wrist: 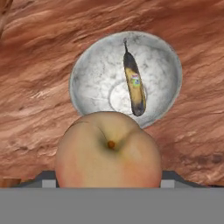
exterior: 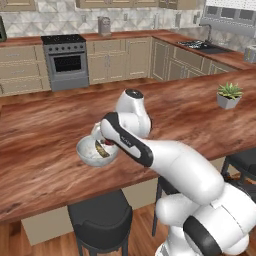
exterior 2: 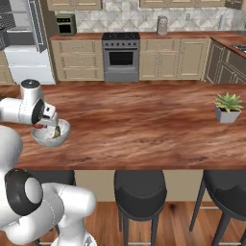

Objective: Retrieve the banana and peach from the fridge and place them into the bowl on the dining table.

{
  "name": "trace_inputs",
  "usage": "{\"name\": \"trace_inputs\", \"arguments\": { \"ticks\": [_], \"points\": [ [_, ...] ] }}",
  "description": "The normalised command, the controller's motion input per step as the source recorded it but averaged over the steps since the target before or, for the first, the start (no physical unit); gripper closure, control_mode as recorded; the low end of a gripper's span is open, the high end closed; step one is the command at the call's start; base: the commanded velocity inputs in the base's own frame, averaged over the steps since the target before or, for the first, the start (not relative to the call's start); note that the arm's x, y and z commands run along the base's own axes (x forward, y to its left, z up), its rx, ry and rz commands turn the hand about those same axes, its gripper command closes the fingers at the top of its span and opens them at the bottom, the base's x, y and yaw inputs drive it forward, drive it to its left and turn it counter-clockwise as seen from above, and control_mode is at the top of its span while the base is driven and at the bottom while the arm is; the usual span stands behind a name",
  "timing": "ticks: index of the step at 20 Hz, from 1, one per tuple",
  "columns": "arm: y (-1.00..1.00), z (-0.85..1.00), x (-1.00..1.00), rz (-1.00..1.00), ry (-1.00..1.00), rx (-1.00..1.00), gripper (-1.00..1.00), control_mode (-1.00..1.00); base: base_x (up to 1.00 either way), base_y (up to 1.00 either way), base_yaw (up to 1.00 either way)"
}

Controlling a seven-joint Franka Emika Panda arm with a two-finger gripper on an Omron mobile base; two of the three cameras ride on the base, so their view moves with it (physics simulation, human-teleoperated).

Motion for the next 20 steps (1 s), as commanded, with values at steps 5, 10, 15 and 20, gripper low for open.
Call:
{"name": "trace_inputs", "arguments": {
  "ticks": [5, 10, 15, 20],
  "points": [
    [0.19, -0.11, 0.43, 0.0, 0.01, 0.0, 1.0, -1.0, 0.0, 0.0, 0.0],
    [0.0, -0.17, 0.18, -0.03, 0.0, -0.02, 1.0, -1.0, 0.0, 0.0, 0.0],
    [0.01, -0.37, 0.02, -0.05, 0.0, -0.05, 1.0, -1.0, 0.0, 0.0, 0.0],
    [0.06, -0.27, 0.0, -0.04, 0.0, -0.04, 1.0, -1.0, 0.0, 0.0, 0.0]
  ]
}}
